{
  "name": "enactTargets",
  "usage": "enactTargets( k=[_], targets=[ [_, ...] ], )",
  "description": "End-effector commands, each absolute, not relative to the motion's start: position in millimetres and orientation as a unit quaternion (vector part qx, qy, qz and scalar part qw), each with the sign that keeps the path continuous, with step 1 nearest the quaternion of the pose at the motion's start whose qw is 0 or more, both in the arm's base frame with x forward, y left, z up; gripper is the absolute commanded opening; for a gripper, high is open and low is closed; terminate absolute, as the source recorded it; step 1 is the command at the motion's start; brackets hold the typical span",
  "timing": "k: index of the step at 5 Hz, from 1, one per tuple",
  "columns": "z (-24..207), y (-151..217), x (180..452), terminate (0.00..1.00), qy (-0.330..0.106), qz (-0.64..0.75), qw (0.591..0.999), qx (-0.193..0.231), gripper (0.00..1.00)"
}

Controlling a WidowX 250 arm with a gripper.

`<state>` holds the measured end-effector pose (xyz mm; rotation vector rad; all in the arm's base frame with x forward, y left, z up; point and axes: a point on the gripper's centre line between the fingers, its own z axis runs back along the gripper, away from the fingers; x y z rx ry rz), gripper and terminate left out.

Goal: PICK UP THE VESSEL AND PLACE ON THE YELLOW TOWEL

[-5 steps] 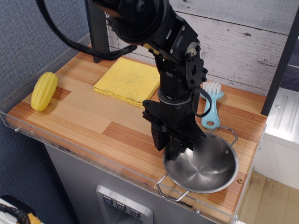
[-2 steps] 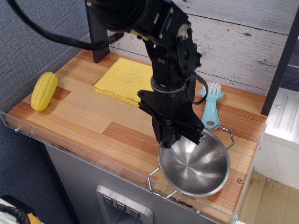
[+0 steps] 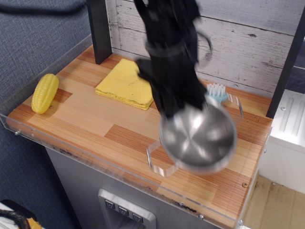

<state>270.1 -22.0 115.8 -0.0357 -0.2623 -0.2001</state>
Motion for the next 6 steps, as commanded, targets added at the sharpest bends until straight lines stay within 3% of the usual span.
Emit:
enactTargets(
  k=[1,4,6],
  targets=[
    [144,64,316,0.0,-0.158,0.007,0.987,-0.032,0.0],
    [127,114,349,0.0,-0.128,0.073,0.989,0.026,0.0],
    [96,126,355,0.0,-0.104,0.085,0.989,0.059,0.0]
  ],
)
